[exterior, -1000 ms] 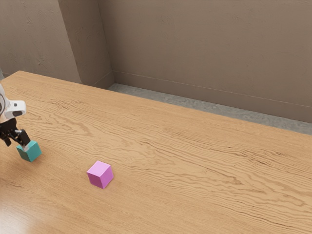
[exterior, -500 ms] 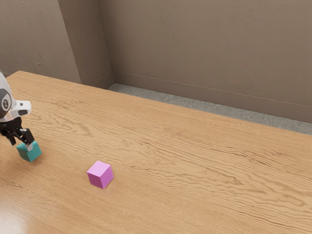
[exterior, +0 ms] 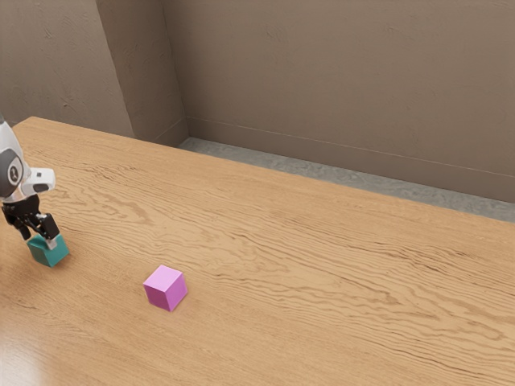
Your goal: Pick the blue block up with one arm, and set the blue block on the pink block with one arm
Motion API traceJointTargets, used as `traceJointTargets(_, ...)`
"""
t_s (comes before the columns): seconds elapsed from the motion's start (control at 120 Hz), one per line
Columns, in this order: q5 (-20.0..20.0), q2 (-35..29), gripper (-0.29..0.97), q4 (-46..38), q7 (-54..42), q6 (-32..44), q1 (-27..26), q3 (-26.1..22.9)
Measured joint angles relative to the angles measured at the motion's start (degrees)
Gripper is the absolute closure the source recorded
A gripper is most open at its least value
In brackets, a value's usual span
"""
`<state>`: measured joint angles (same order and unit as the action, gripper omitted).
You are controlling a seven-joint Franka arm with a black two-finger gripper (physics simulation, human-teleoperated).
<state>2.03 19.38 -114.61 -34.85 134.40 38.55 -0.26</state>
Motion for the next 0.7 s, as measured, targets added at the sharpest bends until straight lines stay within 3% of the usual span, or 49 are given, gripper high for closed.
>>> traceJointTargets(0.7,-1.42,3.01,0.00,1.86,-3.63,1.52,-0.14,-0.18)
